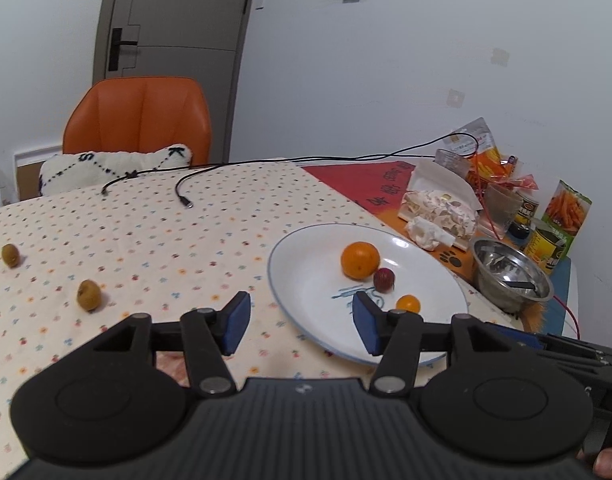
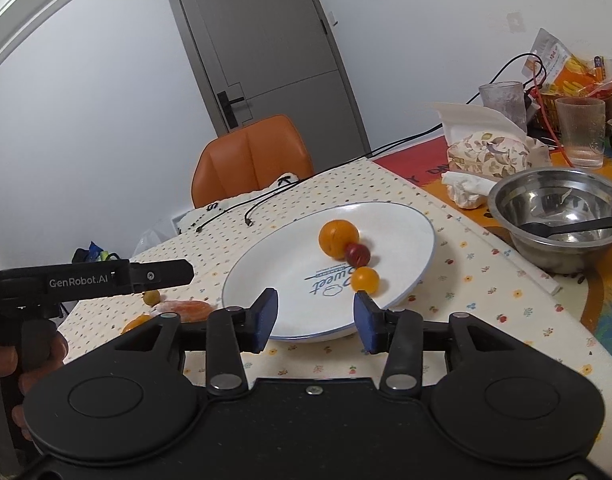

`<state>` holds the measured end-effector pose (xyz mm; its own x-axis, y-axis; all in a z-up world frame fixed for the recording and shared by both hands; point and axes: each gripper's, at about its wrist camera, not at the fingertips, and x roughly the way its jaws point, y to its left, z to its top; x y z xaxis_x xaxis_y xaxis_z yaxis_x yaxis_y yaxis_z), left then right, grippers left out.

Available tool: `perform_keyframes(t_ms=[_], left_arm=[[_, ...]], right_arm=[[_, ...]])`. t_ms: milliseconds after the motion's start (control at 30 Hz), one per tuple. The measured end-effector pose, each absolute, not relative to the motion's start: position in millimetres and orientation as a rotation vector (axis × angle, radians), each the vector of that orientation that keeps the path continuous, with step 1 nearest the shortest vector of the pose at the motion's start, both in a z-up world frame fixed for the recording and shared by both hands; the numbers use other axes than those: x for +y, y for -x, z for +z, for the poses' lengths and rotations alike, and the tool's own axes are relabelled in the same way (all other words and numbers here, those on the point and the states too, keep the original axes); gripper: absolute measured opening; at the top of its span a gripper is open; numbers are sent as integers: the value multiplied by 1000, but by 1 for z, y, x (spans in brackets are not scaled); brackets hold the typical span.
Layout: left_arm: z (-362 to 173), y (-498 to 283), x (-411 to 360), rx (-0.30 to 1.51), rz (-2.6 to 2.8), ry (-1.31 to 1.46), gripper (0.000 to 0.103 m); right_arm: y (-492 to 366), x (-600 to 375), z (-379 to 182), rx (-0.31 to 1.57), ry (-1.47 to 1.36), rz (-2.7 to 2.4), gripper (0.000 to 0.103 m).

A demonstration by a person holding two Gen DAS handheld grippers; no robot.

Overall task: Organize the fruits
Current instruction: 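Move both open grippers back toward the peeled pomelo segments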

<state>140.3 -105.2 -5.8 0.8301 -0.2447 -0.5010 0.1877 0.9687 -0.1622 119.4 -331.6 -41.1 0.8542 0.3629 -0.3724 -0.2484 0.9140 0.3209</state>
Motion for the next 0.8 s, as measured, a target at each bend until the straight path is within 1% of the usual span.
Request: perform_keyframes(t_ms=[33, 67, 100, 200, 333, 400, 800], left_arm=[[-5, -139, -103, 542, -224, 108, 67], [-5, -137, -101, 532, -217, 107, 76], [-4, -134, -99, 521, -208, 103, 82], [-3, -129, -95, 506, -189, 85, 84], [-3, -125, -88, 506, -177, 88, 86], [-3, -123, -84, 503, -167, 89, 86], [-1, -109, -49, 487, -101, 111, 88]], right_arm=[[-119, -330, -41, 441, -265, 328, 44], [-118, -328, -40, 440, -263, 331, 44], [-118, -327, -39, 440, -260, 333, 46], [-117, -322, -38, 437, -253, 338, 51], [-115, -316, -36, 437, -245, 351, 55], [-115, -313, -36, 435, -243, 354, 58], [-121, -286, -34, 450, -216, 405, 61]])
